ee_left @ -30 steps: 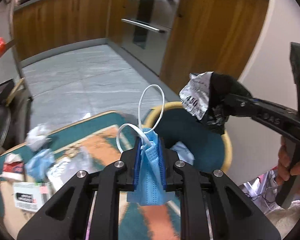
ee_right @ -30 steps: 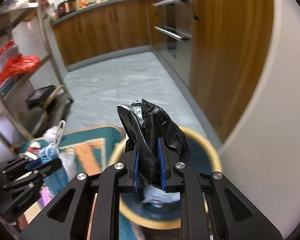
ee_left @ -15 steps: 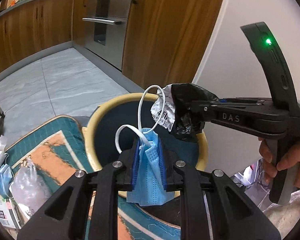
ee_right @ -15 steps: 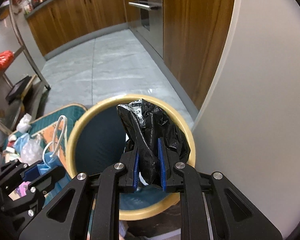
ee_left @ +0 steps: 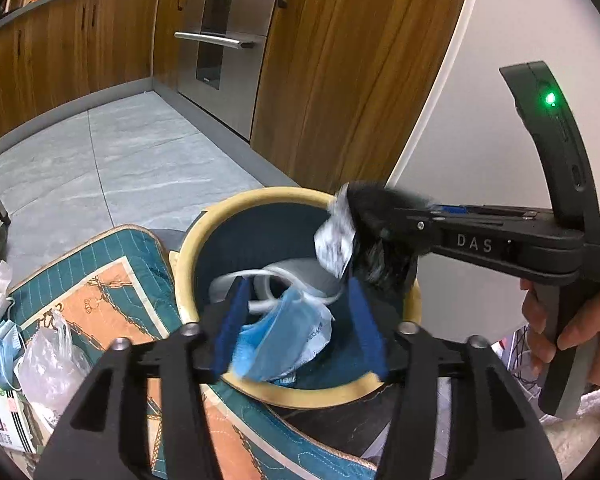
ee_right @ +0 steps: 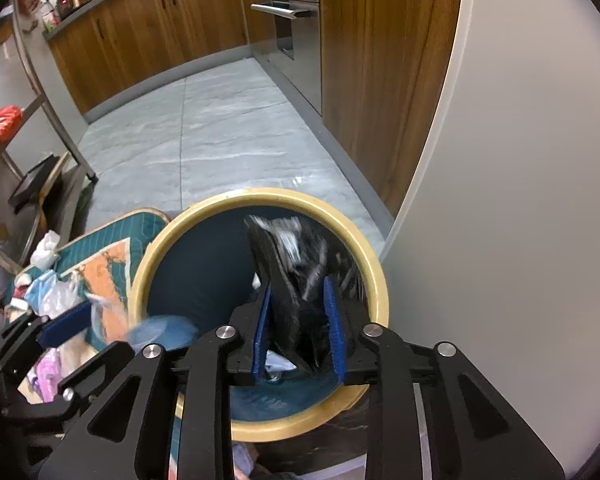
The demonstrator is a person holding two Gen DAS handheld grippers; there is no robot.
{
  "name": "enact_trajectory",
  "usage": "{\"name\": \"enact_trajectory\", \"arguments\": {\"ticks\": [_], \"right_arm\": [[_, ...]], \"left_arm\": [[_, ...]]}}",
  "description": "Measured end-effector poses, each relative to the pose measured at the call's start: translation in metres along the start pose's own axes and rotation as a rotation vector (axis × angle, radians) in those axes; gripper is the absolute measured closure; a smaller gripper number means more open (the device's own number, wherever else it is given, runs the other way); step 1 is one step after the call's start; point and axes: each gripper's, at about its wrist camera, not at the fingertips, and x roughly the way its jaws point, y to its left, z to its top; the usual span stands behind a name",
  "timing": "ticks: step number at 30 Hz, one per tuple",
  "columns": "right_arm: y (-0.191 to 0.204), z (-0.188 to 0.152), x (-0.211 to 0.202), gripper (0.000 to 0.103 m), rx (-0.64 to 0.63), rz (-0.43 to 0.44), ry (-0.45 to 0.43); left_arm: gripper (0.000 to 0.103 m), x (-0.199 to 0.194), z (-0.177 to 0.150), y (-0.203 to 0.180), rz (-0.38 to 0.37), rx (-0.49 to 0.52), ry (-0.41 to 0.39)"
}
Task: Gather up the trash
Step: 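Carry the bag and mask over the bin and open both grippers, then move both tools back over the remaining trash on the cushion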
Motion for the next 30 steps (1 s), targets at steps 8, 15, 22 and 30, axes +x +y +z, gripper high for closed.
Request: {"name": "enact_trajectory", "arguments": {"ticks": [8, 15, 22, 30], "right_arm": [[-0.005, 0.003, -0.009, 0.050, 0.046, 0.005, -0.025], [0.006, 0.010, -0.031, 0.019, 0.050, 0.017, -0.083], [0.018, 0.010, -0.062, 0.007, 0.040, 0.045, -0.168], [0.034, 0.003, -0.081, 0.005, 0.078, 0.090, -0.205]], "left_arm": [[0.035, -0.011, 0.000, 0.001, 0.018, 0.010, -0.019], [0.017, -0.029, 0.001, 0.006, 0.060, 0.010, -0.050], [0.006, -0.062, -0.003, 0.015, 0.123, 0.018, -0.095], [0.006, -0.108, -0.014, 0.033, 0.186, 0.014, -0.123]]}}
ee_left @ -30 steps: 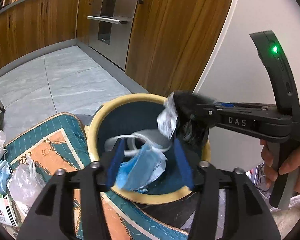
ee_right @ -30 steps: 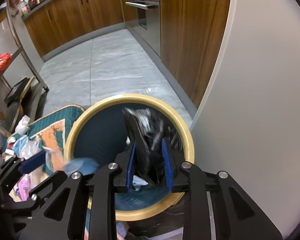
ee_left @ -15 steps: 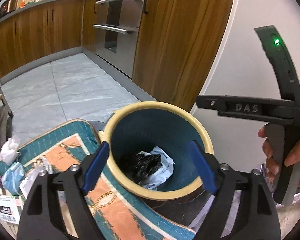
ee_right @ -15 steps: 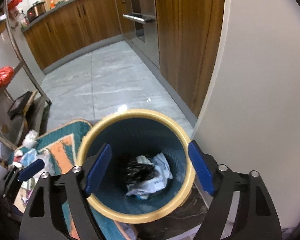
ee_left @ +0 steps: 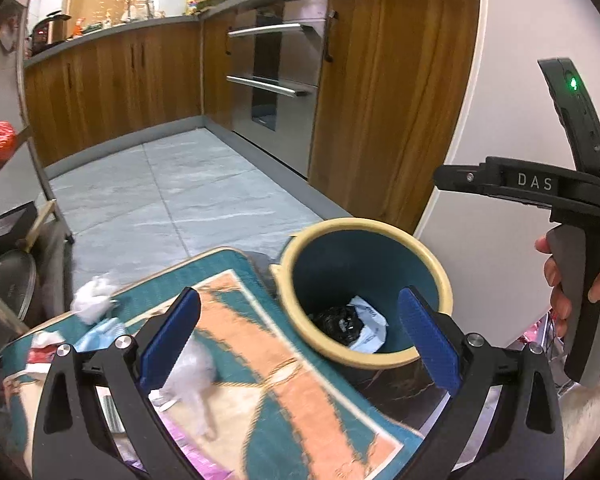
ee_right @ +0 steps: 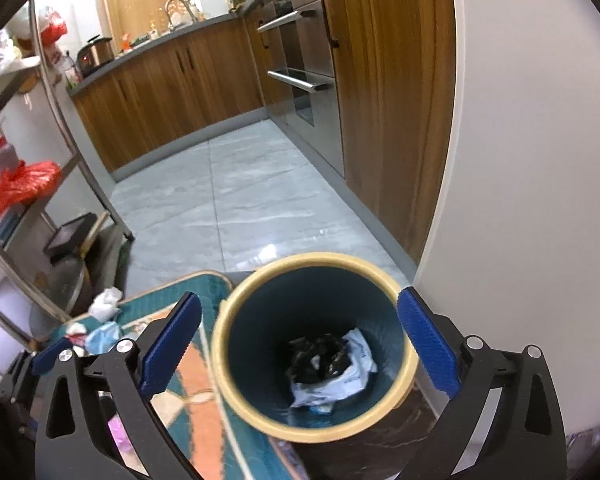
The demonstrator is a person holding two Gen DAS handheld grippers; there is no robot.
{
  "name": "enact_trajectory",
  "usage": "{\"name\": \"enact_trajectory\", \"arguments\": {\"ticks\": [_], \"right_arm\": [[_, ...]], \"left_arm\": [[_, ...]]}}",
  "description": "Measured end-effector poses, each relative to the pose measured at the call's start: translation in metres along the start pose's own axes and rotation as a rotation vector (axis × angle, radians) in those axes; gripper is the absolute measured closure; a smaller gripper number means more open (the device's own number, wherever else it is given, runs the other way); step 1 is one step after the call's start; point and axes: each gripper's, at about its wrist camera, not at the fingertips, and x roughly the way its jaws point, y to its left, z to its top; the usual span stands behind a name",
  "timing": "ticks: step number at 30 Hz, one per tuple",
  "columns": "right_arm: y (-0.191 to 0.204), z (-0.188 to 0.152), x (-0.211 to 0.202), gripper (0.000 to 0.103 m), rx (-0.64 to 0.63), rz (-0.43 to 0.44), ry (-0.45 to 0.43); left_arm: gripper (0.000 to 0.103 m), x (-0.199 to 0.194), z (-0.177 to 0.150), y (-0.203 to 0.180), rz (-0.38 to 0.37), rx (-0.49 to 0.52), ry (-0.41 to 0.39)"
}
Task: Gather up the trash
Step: 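Move both tools back over the remaining trash on the cushion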
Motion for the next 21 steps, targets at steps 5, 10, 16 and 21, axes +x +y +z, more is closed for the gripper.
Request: {"name": "enact_trajectory", "arguments": {"ticks": [5, 10, 16, 21], "right_arm": [[0.015, -0.005, -0.003, 0.005, 0.023, 0.025, 0.017], [0.040, -0.012, -0.001, 0.005, 0.008, 0.053, 0.038], [0.085, -0.025, 0.007, 0.005, -0.055, 0.097, 0.083], [0.126, -0.035, 0.014, 0.005, -0.103, 0.136, 0.116]], "left_arm": [[0.006, -0.032, -0.008, 0.027, 0.064, -0.014, -0.020], [0.006, -0.057, -0.018, 0.062, 0.130, -0.052, -0.028], [0.006, -0.084, -0.036, 0.114, 0.228, -0.116, -0.014], [0.006, -0.101, -0.053, 0.158, 0.302, -0.204, 0.002]]}}
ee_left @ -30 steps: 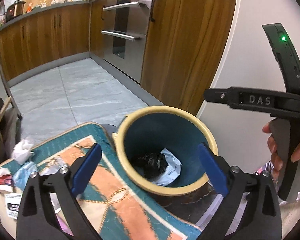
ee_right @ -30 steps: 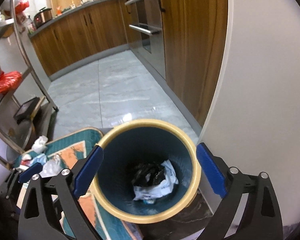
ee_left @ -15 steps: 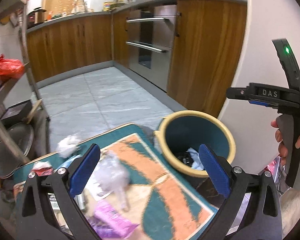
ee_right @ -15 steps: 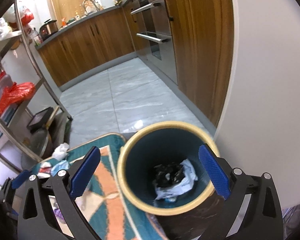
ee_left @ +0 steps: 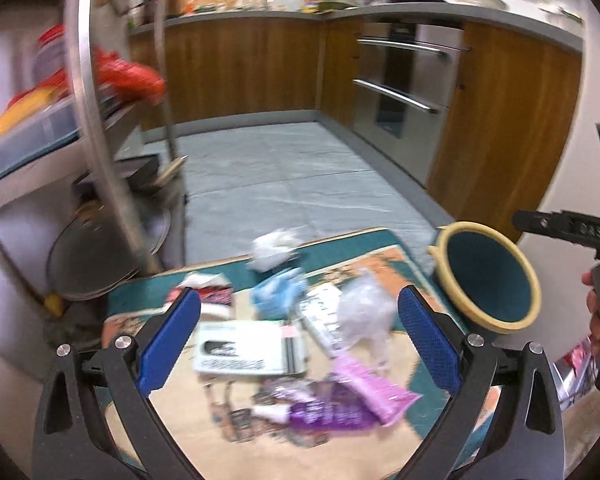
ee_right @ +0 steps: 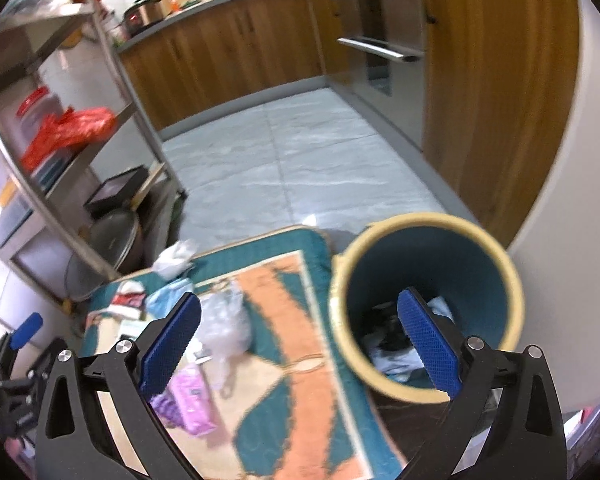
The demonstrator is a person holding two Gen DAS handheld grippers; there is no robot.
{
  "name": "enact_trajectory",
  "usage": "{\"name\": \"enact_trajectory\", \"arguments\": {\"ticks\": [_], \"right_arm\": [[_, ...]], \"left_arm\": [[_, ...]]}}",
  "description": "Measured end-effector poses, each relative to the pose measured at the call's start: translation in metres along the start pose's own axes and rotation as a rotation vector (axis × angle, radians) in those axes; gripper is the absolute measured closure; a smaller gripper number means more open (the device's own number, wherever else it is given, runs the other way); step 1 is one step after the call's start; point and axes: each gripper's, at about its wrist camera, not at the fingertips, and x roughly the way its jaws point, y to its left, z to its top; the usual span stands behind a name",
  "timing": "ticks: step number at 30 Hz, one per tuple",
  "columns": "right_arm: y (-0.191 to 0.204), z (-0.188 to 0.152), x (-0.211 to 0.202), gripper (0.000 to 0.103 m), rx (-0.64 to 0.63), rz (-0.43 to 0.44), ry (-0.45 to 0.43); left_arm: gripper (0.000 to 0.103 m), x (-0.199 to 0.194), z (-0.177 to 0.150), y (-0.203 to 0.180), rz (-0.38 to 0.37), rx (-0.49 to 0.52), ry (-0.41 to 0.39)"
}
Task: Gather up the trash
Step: 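Move both tools back over the remaining trash on the cushion, then grasp the clear plastic bag with right gripper while left gripper grasps the pink wrapper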
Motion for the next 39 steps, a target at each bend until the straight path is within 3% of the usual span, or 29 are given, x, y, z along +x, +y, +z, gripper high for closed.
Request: {"name": "enact_trajectory", "arguments": {"ticks": [8, 13, 19, 20, 22, 24, 27, 33, 39], "right_arm": [[0.049, -0.006, 0.038, 0.005, -0.075, -0.001, 0.063], [0.070, -0.013, 0.076, 0.005, -0.133, -0.016, 0.134], [0.092, -0.030, 0.123, 0.010, -0.243, -0.011, 0.246], [0.094, -0.033, 0.127, 0.012, -0.249, -0.012, 0.256], [0.096, -0.039, 0.141, 0.030, -0.250, 0.000, 0.302], [0.095, -0.043, 0.152, 0.036, -0.238, 0.010, 0.344], [0.094, -0.048, 0.165, 0.063, -0.228, 0.035, 0.396], [0.088, -0.039, 0.149, 0.072, -0.179, 0.074, 0.356], [0.069, -0.018, 0.126, 0.073, -0.138, 0.014, 0.258]], "left_arm": [[0.006, 0.008, -0.014, 0.050, 0.086, -0.050, 0.045], [0.006, 0.034, -0.029, 0.072, 0.136, -0.044, 0.130], [0.006, 0.063, -0.046, 0.071, 0.123, -0.005, 0.232], [0.006, 0.066, -0.048, 0.069, 0.114, 0.003, 0.240], [0.006, 0.072, -0.051, 0.062, 0.099, 0.024, 0.259], [0.006, 0.078, -0.053, 0.056, 0.093, 0.038, 0.280], [0.006, 0.083, -0.054, 0.050, 0.074, 0.041, 0.295], [0.006, 0.089, -0.056, 0.027, -0.018, 0.031, 0.318], [0.006, 0.090, -0.060, -0.018, -0.076, 0.102, 0.325]]}}
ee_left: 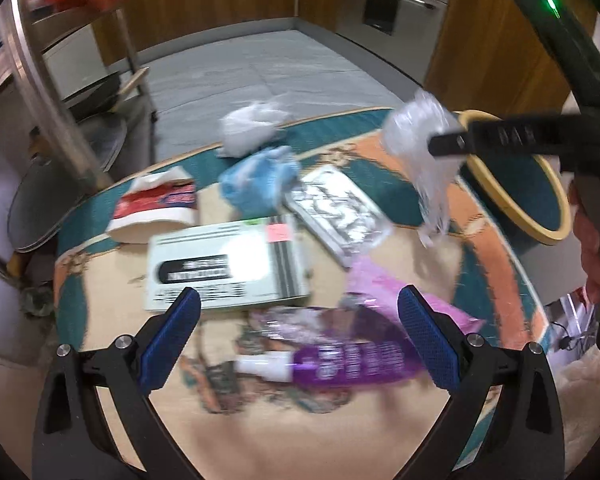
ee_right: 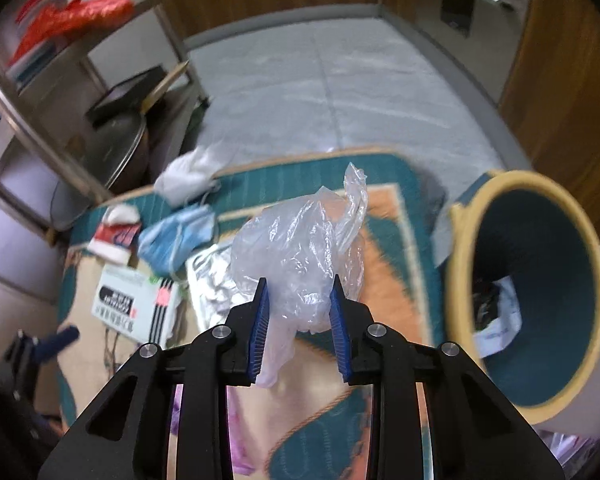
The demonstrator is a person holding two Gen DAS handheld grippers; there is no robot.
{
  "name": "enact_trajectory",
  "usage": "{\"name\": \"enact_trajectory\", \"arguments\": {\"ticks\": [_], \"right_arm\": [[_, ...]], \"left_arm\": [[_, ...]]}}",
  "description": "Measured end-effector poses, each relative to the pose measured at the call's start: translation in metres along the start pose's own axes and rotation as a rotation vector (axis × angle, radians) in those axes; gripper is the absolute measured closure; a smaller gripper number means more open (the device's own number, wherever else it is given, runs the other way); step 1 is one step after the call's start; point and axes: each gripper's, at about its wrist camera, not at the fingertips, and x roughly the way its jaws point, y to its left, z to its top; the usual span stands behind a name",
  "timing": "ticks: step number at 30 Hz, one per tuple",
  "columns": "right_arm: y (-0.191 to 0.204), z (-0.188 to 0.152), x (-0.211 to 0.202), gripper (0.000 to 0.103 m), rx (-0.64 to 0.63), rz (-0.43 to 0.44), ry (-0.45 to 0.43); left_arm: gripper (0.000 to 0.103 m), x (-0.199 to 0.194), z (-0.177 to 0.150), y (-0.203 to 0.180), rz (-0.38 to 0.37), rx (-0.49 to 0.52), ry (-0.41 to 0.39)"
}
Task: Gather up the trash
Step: 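Grasp the clear plastic bag with right gripper while left gripper grasps the pink wrapper, then carry the clear bag and pink wrapper over the bin and open both grippers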
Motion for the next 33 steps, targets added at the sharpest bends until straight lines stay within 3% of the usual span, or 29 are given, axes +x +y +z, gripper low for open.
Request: {"name": "enact_trajectory", "arguments": {"ticks": [8, 11, 16, 18, 20, 22, 29, 33], "right_arm": [[-0.023, 0.001, -0.015, 0.073, 0.036, 0.018, -0.026], [-0.030, 0.001, -0.019, 0.073, 0.046, 0.021, -0.033], [-0.038, -0.001, -0.022, 0.073, 0.047, 0.036, -0.037], [-0.040, -0.002, -0.024, 0.073, 0.039, 0.038, -0.043], [-0.041, -0.002, -0.025, 0.073, 0.037, 0.038, -0.046], [-0.043, -0.001, -0.026, 0.073, 0.033, 0.036, -0.052], [-0.049, 0.002, -0.032, 0.073, 0.042, 0.054, -0.068], [-0.050, 0.007, -0.041, 0.073, 0.044, 0.063, -0.095]], "left_arm": [[0.008, 0.014, 0.004, -0.042, -0.053, 0.071, 0.034], [0.018, 0.024, 0.006, -0.050, -0.060, 0.076, 0.065], [0.044, 0.046, 0.005, -0.058, -0.078, 0.061, 0.156], [0.046, 0.050, 0.004, -0.062, -0.068, 0.064, 0.163], [0.057, 0.052, 0.005, -0.065, -0.058, 0.075, 0.157], [0.085, 0.052, 0.008, -0.070, -0.051, 0.094, 0.149], [0.090, 0.036, 0.017, -0.065, -0.073, 0.076, 0.129], [0.092, 0.015, 0.025, -0.063, -0.079, 0.078, 0.072]]}}
